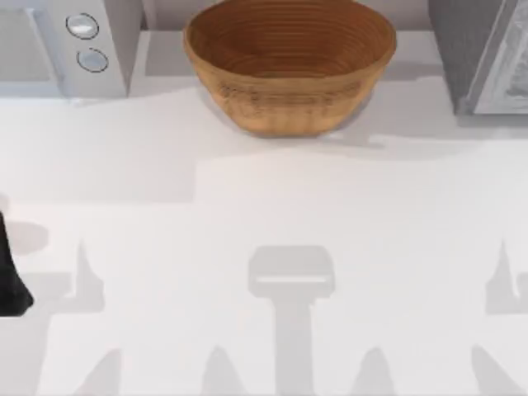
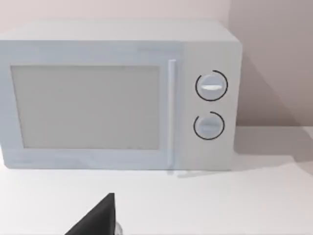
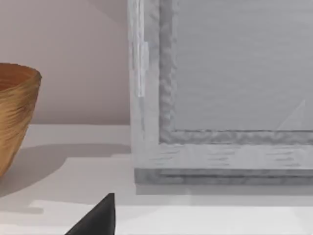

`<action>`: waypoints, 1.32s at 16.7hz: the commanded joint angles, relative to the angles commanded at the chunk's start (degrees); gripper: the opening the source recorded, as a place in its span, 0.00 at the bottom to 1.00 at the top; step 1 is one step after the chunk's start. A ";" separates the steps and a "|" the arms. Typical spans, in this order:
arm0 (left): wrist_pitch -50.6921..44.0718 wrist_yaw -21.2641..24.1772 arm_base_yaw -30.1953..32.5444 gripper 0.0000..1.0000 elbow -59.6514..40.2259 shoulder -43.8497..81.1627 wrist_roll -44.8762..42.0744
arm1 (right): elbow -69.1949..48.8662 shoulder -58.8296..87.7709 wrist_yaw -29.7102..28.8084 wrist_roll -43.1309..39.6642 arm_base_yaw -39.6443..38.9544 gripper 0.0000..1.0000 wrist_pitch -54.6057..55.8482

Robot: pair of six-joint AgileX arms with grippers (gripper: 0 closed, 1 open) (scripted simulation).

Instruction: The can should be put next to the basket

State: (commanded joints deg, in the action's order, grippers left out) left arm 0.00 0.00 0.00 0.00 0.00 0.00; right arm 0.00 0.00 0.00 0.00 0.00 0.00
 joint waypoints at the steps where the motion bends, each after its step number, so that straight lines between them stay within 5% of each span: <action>1: 0.00 0.00 0.00 1.00 0.00 0.00 0.00 | 0.00 0.00 0.00 0.00 0.00 1.00 0.00; 9: -9.74 0.34 -0.11 1.00 -8.77 14.60 -7.76 | 0.00 0.00 0.00 0.00 0.00 1.00 0.00; 22: -51.83 -0.69 -5.22 1.00 -53.51 79.10 -39.74 | 0.00 0.00 0.00 0.00 0.00 1.00 0.00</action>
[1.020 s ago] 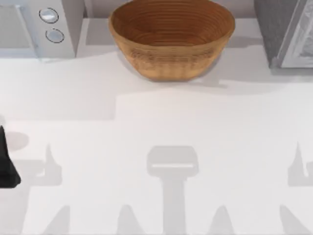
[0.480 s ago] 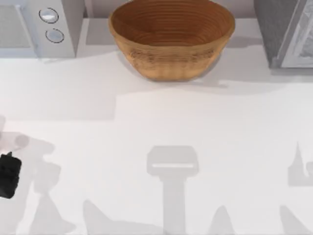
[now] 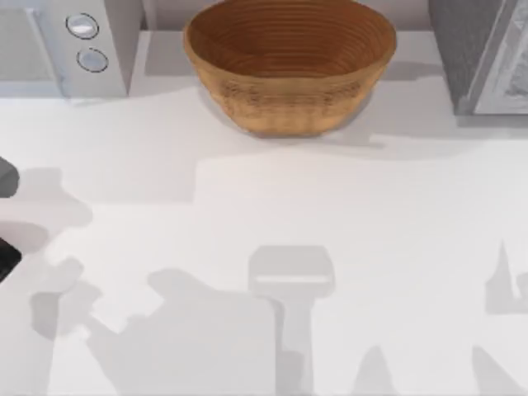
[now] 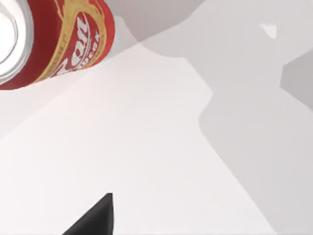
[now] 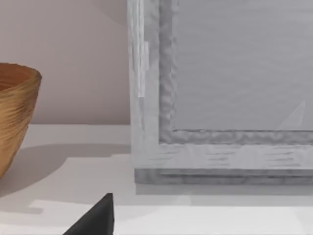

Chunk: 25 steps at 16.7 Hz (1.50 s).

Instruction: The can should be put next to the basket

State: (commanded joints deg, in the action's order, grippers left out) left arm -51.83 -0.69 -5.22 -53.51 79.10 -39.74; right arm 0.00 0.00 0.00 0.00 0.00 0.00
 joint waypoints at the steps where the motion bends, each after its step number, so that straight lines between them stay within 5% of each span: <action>1: -2.89 -0.03 -0.56 1.00 -4.12 4.64 -2.28 | 0.00 0.00 0.00 0.00 0.00 1.00 0.00; 12: -18.42 0.75 -5.35 1.00 -38.69 32.96 -17.21 | 0.00 0.00 0.00 0.00 0.00 1.00 0.00; 19: -18.24 0.76 -5.21 1.00 -39.10 33.15 -17.32 | 0.00 0.00 0.00 0.00 0.00 1.00 0.00; 25: -8.90 0.80 -5.47 1.00 -31.90 35.32 -17.47 | 0.00 0.00 0.00 0.00 0.00 1.00 0.00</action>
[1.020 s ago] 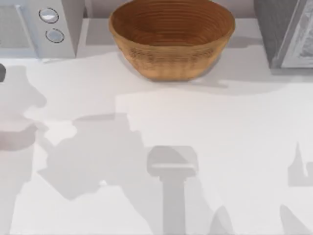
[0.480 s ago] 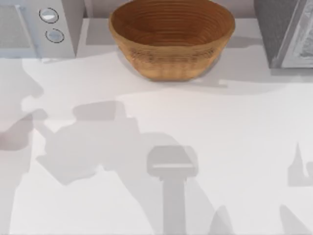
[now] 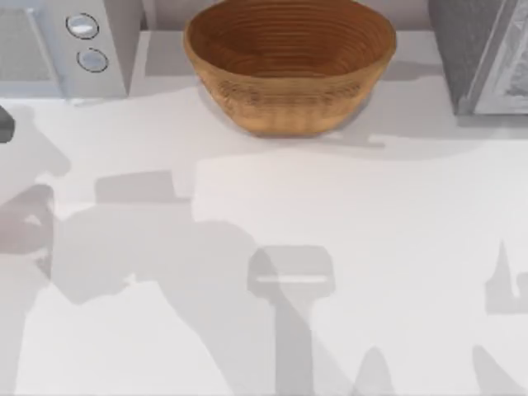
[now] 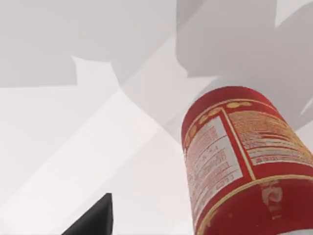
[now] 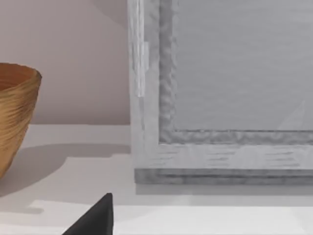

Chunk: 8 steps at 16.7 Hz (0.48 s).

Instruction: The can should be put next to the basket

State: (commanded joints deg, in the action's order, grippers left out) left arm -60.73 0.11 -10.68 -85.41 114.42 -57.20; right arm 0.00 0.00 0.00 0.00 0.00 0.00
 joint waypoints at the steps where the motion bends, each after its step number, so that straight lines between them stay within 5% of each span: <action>1: 1.61 0.00 -0.04 1.00 1.18 0.39 -0.05 | 0.00 0.00 0.00 0.00 0.00 1.00 0.00; 6: 3.06 0.00 -0.09 1.00 2.38 0.82 -0.11 | 0.00 0.00 0.00 0.00 0.00 1.00 0.00; 8: 3.06 0.00 -0.09 0.85 2.38 0.82 -0.11 | 0.00 0.00 0.00 0.00 0.00 1.00 0.00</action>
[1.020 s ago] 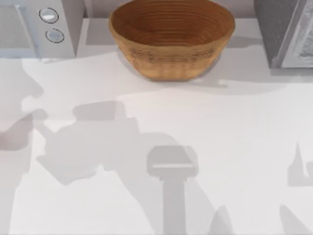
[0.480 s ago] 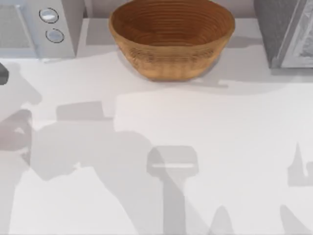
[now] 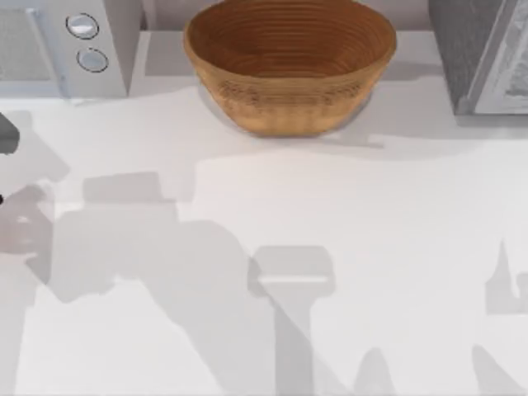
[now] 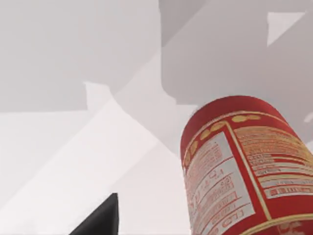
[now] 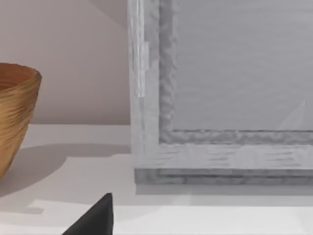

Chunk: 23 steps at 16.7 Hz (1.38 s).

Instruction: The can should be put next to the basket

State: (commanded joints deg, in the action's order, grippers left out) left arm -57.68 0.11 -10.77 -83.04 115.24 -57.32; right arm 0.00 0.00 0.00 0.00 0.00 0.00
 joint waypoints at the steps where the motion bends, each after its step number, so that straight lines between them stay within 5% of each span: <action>1: 0.00 0.00 0.00 0.77 0.00 0.00 0.00 | 0.00 0.00 0.00 0.00 0.00 1.00 0.00; 11: 0.00 0.00 0.00 0.02 0.00 0.00 0.00 | 0.00 0.00 0.00 0.00 0.00 1.00 0.00; 23: -0.08 0.05 1.11 0.00 -0.31 -0.17 1.87 | 0.00 0.00 0.00 0.00 0.00 1.00 0.00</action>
State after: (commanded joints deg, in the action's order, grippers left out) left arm -57.76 0.16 -9.66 -83.35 115.07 -55.45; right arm 0.00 0.00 0.00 0.00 0.00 0.00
